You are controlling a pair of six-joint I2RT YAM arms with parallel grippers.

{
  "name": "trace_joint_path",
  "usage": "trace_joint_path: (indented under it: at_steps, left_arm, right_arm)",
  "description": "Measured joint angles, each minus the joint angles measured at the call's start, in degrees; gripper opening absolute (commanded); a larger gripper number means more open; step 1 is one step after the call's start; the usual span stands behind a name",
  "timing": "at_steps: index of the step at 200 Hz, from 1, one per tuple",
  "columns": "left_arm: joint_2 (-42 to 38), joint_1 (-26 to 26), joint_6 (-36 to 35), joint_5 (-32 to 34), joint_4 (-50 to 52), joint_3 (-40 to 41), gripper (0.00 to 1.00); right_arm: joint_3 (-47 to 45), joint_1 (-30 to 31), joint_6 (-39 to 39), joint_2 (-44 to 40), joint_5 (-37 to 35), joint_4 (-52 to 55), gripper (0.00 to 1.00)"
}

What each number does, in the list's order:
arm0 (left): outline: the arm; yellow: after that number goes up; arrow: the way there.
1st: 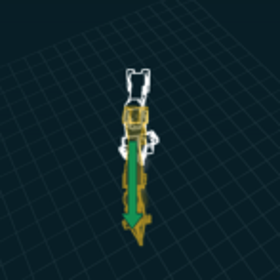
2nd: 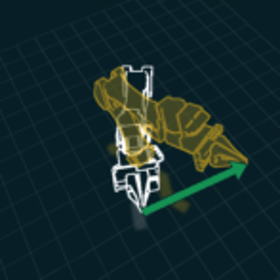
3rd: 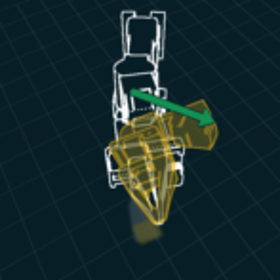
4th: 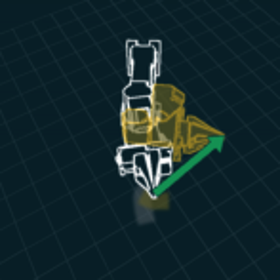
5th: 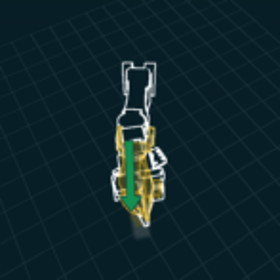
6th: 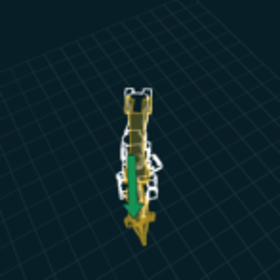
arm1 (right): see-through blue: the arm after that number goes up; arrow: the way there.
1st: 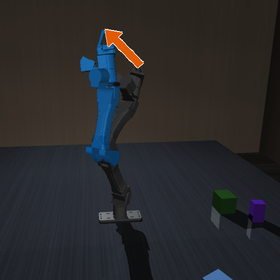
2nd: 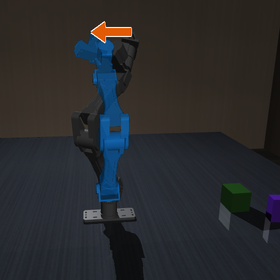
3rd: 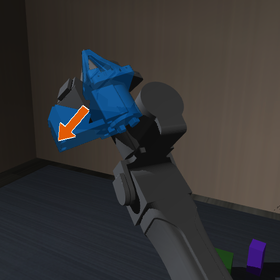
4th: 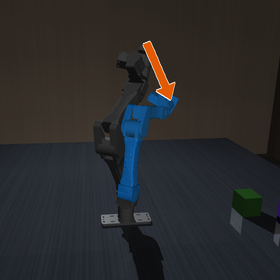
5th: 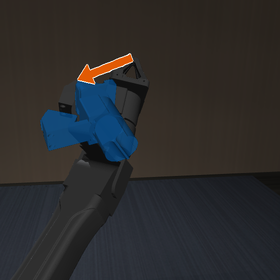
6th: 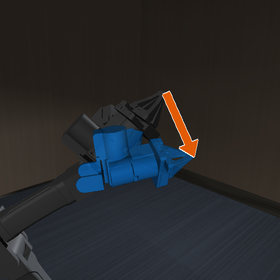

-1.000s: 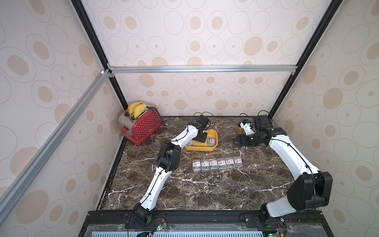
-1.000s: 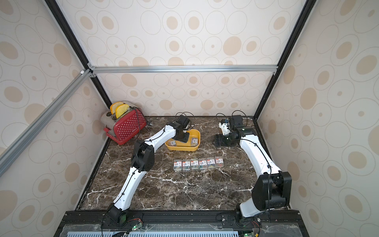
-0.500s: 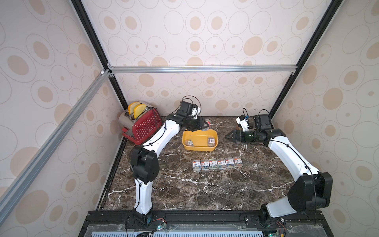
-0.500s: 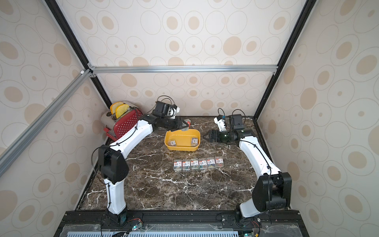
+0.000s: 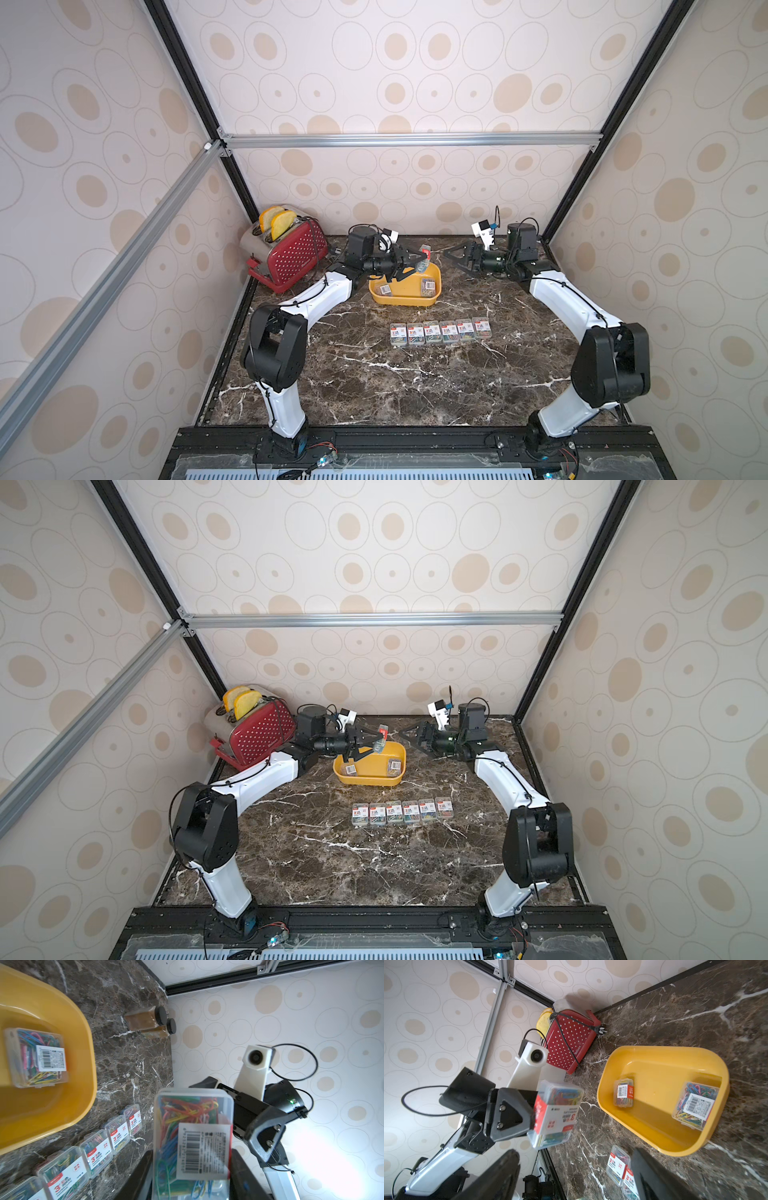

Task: Take the paper clips out of the storage box
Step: Pick up the boxed paper clips from the storage box.

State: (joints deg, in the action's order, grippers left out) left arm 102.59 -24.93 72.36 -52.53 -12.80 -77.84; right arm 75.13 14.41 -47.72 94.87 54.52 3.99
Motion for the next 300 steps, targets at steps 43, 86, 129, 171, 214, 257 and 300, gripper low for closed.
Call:
trace_joint_path:
  at_steps: [43,86,129,171,214,257,300]
  left_arm:
    - [-1.01,-1.29,4.61,-0.07,-7.19,0.04,0.42]
    - [-1.01,-1.62,6.54,-0.07,-9.75,0.04,0.41]
    - [-1.01,-1.66,9.22,-0.09,-13.29,0.48,0.40]
    - [-0.63,-1.88,13.16,-0.22,-18.43,1.44,0.39]
    - [-0.59,-2.95,14.51,-1.05,-19.56,1.88,0.38]
    - [-0.57,-3.54,14.88,-1.22,-19.74,1.88,0.38]
    - [-0.26,-3.58,14.88,-1.38,-20.17,1.86,0.38]
  right_arm:
    - [1.51,2.08,-8.02,4.20,2.01,-8.00,0.90]
    - [1.90,1.62,-14.36,4.94,2.80,-14.73,0.87]
    - [1.90,1.57,-17.55,4.63,3.21,-17.77,0.87]
    - [1.90,1.53,-19.26,3.04,3.26,-20.00,0.88]
    - [2.01,2.01,-19.54,1.44,3.82,-21.05,0.88]
    - [2.08,2.99,-19.32,1.46,3.89,-20.98,0.82]
    - [2.08,4.57,-20.20,1.57,4.02,-21.11,0.62]
